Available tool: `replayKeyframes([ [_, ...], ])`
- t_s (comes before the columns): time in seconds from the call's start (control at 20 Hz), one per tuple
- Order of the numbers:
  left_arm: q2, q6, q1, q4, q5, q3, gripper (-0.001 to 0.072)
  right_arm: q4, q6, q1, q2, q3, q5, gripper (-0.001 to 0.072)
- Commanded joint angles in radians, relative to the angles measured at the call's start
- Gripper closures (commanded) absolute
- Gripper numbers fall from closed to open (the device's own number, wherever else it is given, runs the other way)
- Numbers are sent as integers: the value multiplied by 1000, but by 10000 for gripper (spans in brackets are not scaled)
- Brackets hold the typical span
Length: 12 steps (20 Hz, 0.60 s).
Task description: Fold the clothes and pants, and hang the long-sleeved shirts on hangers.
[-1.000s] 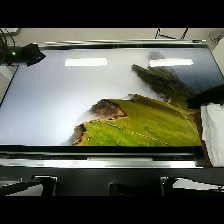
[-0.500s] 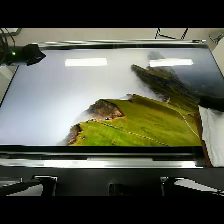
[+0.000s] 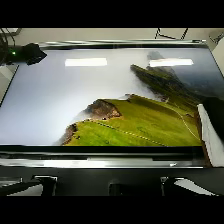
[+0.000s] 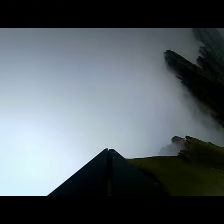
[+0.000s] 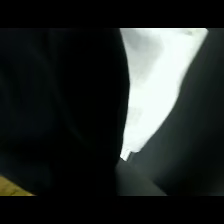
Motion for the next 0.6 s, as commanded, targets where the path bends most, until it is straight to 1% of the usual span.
replayKeyframes([
  [0.0,1,2,0,-3,0,0,688,-75,-31,-1,12,-183,-108,673],
  [0.1,0,2,0,-2,0,0,688,-91,-37,-1,12,-231,-139,661],
  [0.15,0,2,0,-2,0,0,688,-100,-38,-1,12,-233,-154,518],
  [0.2,0,2,0,-2,0,0,688,-102,-39,-1,13,-227,-165,259],
  [0.25,0,2,0,-2,0,0,689,-96,-68,0,13,-202,-165,78],
  [0.35,0,3,-1,-2,6,20,689,-12,-128,0,13,-63,-192,83],
  [0.4,0,8,-1,-2,34,42,689,51,-145,13,13,37,-244,84],
  [0.45,-1,25,-5,7,77,67,690,106,-168,50,13,153,-335,84],
  [0.5,-6,24,-16,69,126,94,691,133,-181,105,13,251,-427,84],
  [0.55,-19,-7,-35,184,145,118,692,142,-180,189,13,337,-521,85],
])
